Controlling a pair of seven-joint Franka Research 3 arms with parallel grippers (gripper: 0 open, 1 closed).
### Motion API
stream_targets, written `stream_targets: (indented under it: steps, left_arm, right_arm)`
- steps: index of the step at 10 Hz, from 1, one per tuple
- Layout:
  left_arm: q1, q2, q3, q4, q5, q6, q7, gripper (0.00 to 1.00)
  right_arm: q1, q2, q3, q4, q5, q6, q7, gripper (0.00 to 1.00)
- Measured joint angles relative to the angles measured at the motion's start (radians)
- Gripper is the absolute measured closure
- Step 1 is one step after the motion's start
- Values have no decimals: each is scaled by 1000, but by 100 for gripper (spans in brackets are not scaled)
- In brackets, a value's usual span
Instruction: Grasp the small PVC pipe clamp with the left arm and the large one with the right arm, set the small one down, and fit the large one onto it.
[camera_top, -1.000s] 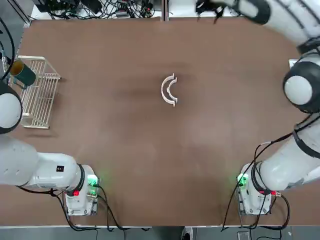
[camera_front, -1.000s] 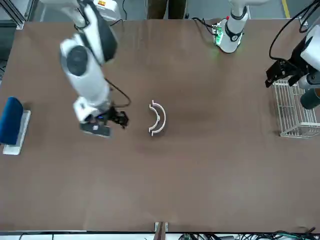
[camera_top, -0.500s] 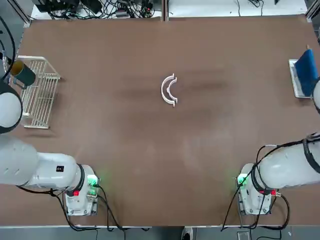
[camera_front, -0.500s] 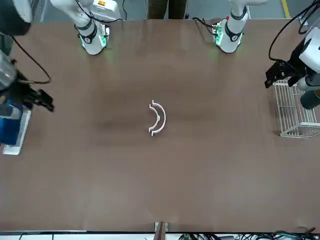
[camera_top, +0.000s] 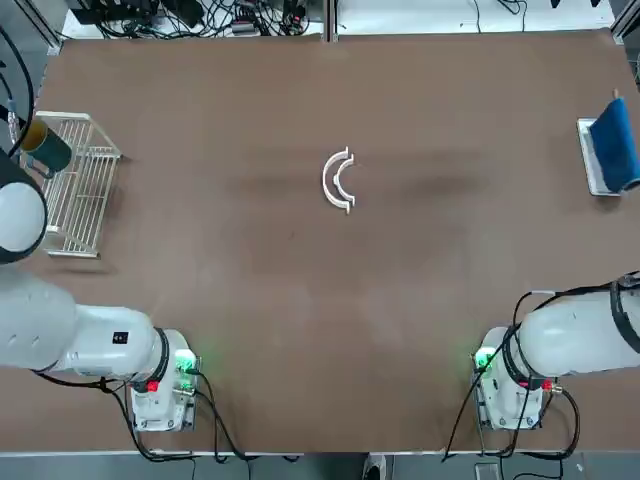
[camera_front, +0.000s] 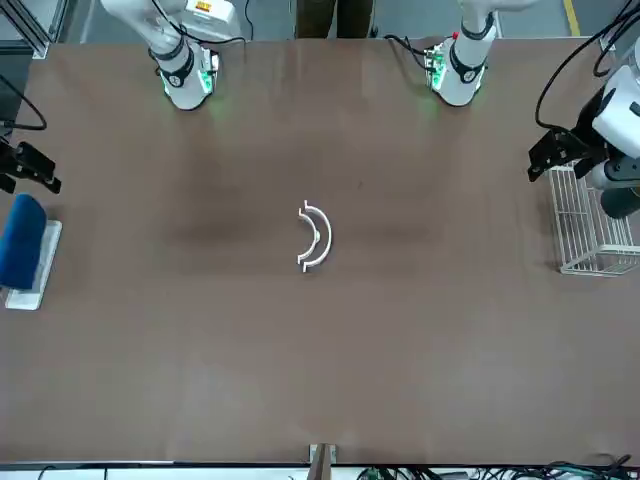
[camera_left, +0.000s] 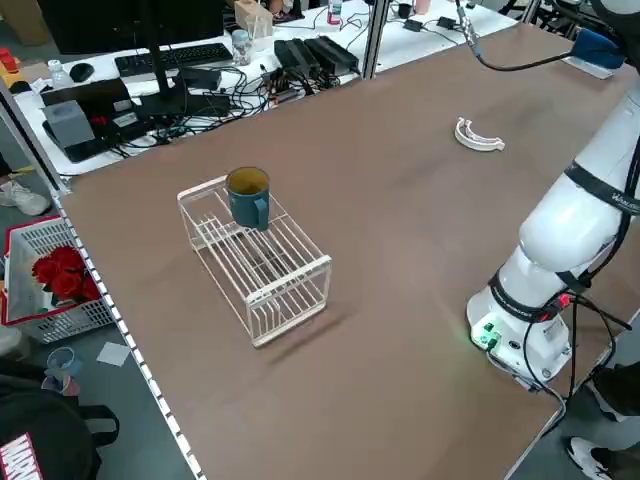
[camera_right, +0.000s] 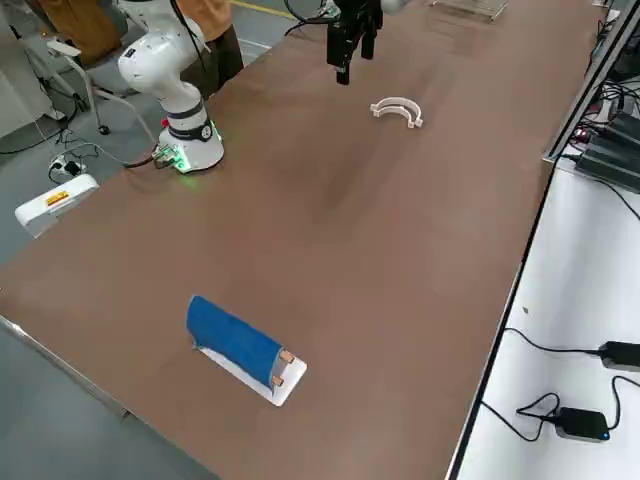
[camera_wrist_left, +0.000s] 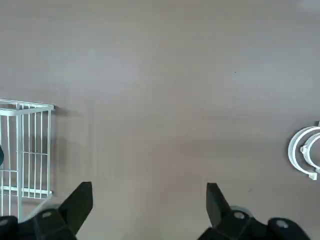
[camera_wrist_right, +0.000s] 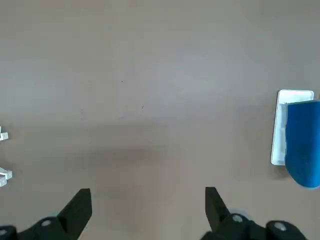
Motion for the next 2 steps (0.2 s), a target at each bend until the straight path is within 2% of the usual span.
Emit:
stream_targets:
  steps: [2]
  left_arm:
    - [0, 0, 0, 0, 0, 0, 0, 0]
  right_arm:
    - [0, 0, 1, -1, 0, 2, -1, 0]
